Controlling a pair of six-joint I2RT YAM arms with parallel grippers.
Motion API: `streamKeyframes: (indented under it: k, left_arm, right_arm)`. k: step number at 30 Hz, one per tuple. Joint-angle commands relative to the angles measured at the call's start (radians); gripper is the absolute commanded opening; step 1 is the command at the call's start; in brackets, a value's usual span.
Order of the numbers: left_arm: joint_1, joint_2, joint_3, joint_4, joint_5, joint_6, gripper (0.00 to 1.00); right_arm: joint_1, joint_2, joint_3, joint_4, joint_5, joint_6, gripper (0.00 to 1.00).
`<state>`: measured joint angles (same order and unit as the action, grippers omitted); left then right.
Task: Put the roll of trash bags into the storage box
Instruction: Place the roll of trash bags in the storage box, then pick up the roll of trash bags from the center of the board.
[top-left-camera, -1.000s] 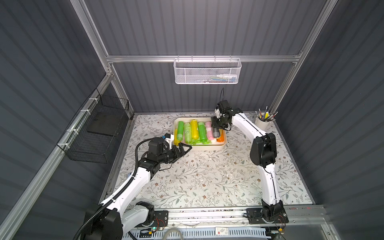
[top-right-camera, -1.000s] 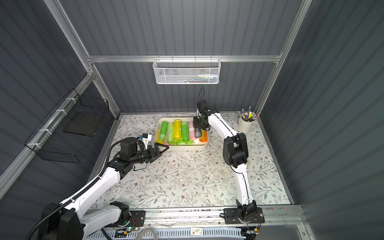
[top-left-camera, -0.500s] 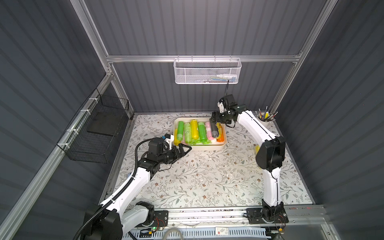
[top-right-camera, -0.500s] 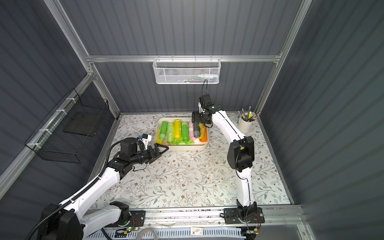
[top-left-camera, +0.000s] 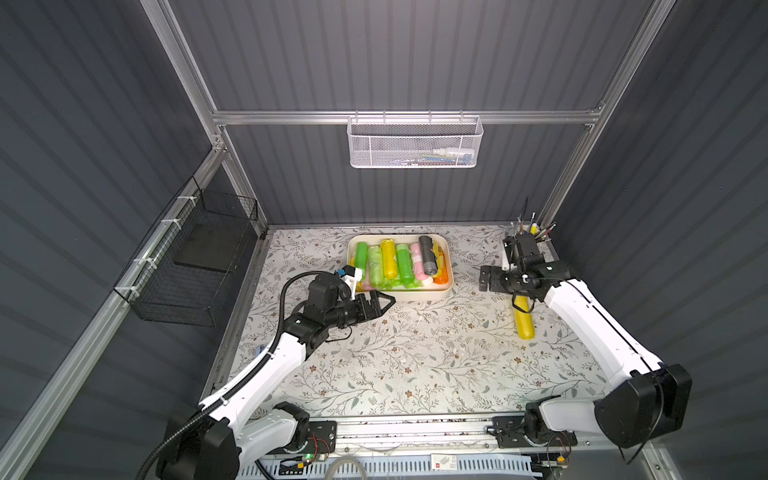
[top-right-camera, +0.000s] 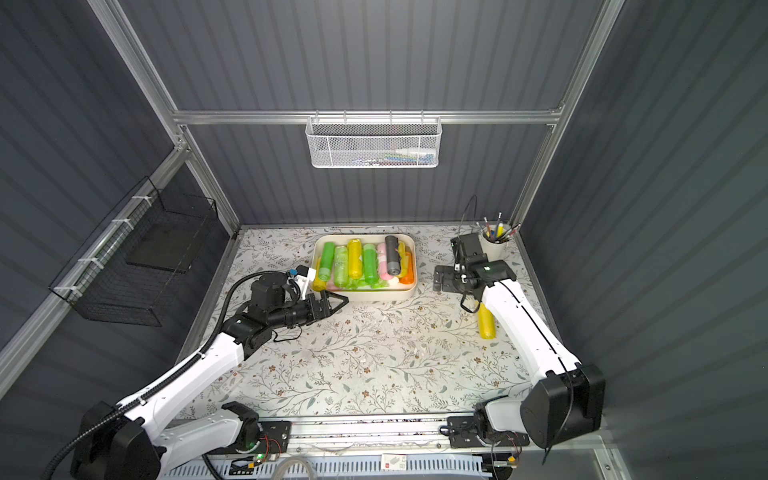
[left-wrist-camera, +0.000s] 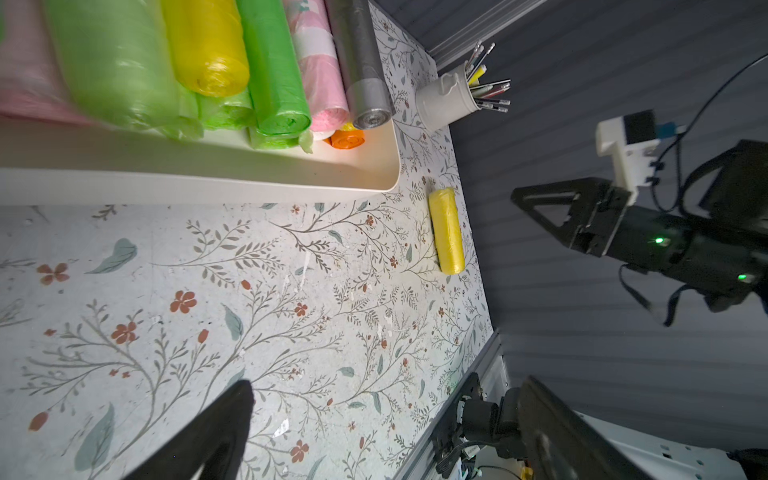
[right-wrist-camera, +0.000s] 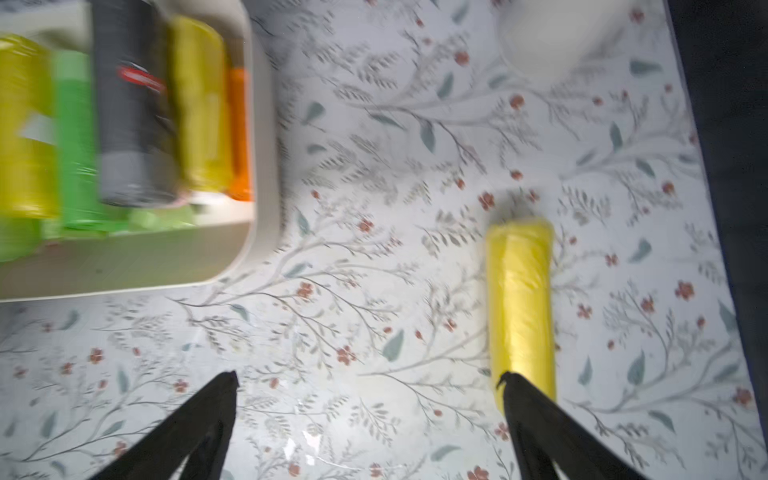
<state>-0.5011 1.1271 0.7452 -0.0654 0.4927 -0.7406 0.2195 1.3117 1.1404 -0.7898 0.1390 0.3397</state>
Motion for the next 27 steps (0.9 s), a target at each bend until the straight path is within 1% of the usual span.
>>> streamKeyframes:
  k: [1, 5, 11, 14, 18, 22, 24, 27]
  left_arm:
    - [-0.044, 0.031, 0.034, 0.072, -0.013, 0.005, 1.00]
    - [-0.109, 0.087, 0.055, 0.110, -0.031, -0.009, 1.00]
    - [-0.187, 0.153, 0.058, 0.131, -0.052, -0.016, 1.00]
    - [-0.211, 0.174, 0.031, 0.153, -0.072, -0.033, 1.00]
    - [-0.230, 0.207, 0.024, 0.170, -0.065, -0.052, 1.00]
    - [-0.242, 0.234, 0.037, 0.173, -0.063, -0.052, 1.00]
    - [-0.244, 0.247, 0.044, 0.174, -0.061, -0.052, 1.00]
    - [-0.246, 0.267, 0.052, 0.180, -0.051, -0.058, 1.00]
  right_arm:
    - [-0.032, -0.056, -0.107, 0.012, 0.033, 0.068, 0.99]
    - [-0.080, -0.089, -0.175, 0.014, 0.051, 0.085, 0.99]
    - [-0.137, -0.062, -0.192, 0.021, 0.042, 0.062, 0.99]
    - [-0.156, -0.058, -0.212, 0.048, 0.023, 0.055, 0.99]
    - [-0.192, -0.051, -0.235, 0.082, -0.012, 0.048, 0.99]
    - [-0.224, -0.014, -0.233, 0.091, -0.042, 0.039, 0.93]
    - [-0.233, 0.011, -0.227, 0.090, -0.051, 0.033, 0.89]
    - [-0.237, 0.044, -0.211, 0.090, -0.085, 0.017, 0.85]
